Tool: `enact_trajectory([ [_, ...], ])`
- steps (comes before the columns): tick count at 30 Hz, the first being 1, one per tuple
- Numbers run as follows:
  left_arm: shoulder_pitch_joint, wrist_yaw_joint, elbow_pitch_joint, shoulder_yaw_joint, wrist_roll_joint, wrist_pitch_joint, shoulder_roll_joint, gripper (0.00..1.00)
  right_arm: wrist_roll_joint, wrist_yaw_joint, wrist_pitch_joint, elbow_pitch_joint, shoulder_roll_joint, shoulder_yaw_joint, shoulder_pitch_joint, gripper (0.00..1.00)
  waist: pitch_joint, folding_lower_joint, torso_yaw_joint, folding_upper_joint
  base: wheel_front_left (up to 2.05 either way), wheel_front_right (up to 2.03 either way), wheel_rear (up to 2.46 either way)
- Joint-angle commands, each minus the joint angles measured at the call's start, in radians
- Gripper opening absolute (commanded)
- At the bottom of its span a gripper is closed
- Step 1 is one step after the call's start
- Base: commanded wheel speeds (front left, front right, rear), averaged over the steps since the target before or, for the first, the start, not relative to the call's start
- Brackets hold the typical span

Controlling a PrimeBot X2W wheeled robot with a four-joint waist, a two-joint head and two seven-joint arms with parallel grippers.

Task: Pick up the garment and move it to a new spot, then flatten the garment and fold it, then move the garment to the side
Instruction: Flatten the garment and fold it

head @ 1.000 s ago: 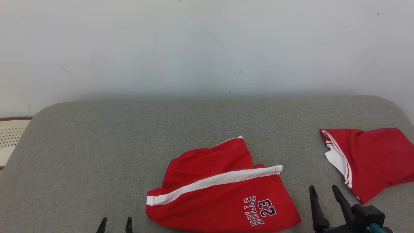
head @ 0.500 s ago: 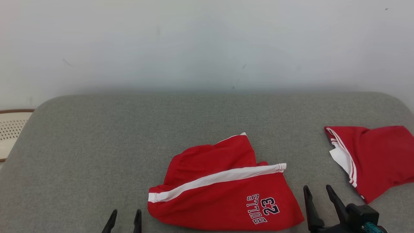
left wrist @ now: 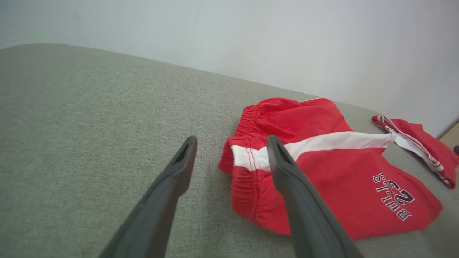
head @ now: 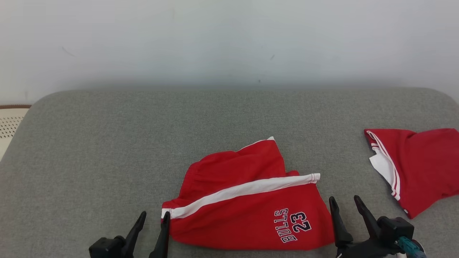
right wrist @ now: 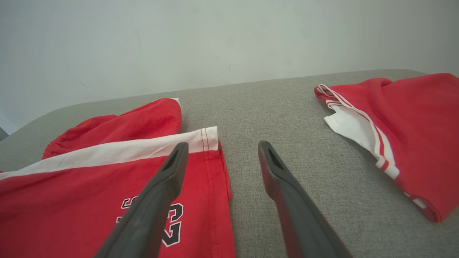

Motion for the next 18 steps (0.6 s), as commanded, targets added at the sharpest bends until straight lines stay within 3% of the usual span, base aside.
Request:
enact_trajectory([
  [1,-0.014,-0.008,0.014,-0.01,-0.015,-0.004,0.0,1.0,0.007,0.0,0.001,0.002,-0.003,0.003,-0.012,1.0,0.008,0.0,-0.007,-0.0001,0.0,0.0,0.0],
  [11,-0.113,-0.024,0.149,-0.092,-0.139,-0.004,0.003,1.0,0.012,0.0,0.001,-0.003,-0.015,0.008,-0.028,1.0,0.048,0.0,-0.028,-0.0001,0.0,0.0,0.0],
  [18,-0.137,-0.024,0.138,-0.127,-0.18,-0.004,0.027,1.0,0.012,0.0,0.001,-0.007,-0.018,0.002,-0.032,1.0,0.059,0.0,-0.025,-0.0001,0.0,0.0,0.0],
])
